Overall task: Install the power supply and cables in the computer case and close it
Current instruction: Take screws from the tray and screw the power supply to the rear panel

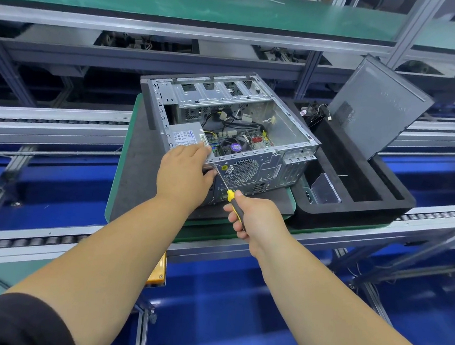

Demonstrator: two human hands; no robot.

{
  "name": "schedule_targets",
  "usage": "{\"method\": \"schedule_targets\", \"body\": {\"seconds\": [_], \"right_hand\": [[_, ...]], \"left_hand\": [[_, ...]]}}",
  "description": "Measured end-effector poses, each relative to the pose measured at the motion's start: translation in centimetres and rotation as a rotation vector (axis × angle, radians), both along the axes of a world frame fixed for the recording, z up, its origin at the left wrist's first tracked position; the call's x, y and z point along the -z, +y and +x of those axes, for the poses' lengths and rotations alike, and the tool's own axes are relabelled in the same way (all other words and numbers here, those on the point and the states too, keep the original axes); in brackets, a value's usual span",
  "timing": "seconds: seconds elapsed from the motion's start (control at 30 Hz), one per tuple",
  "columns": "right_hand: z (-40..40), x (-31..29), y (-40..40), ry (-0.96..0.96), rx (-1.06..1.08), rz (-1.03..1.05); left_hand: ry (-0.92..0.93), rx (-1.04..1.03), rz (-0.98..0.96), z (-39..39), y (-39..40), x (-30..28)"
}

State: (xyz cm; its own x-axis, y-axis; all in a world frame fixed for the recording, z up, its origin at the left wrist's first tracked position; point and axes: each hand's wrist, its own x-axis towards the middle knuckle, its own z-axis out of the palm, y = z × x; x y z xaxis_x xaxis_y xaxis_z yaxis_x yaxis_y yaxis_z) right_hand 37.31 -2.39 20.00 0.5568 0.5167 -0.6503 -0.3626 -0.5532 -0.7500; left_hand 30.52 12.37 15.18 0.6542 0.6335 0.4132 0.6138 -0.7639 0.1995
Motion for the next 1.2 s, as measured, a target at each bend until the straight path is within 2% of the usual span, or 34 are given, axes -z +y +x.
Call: {"method": "schedule_targets", "body": {"seconds": [0.2,0.37,0.53,1.03,1.2], "right_hand": [[-0.1,0.3,-0.3,0.129,0.022,0.081],[0.2,2.6,-0.2,-0.104,0.076,0.114],[0.3,3.1,0.2,-0.2,0.084,0.127],[1.2,2.4,0.5,-0.064,0.05,0.083],[2.2,2.7,-0.5,-0.224,-0.077,0.064]], "left_hand": [[0.014,0.003,-0.012,0.0,0.0,0.0],[0.014,0.008,-0.015,-0.1,0.0,-0.1],[0.024,0.006,-0.003,-0.1,0.0,-0.1],[0.023,0.025,-0.013,-0.2,-0.1,-0.2],[0.053,0.03,-0.083,-0.4,-0.4,-0.9]]}}
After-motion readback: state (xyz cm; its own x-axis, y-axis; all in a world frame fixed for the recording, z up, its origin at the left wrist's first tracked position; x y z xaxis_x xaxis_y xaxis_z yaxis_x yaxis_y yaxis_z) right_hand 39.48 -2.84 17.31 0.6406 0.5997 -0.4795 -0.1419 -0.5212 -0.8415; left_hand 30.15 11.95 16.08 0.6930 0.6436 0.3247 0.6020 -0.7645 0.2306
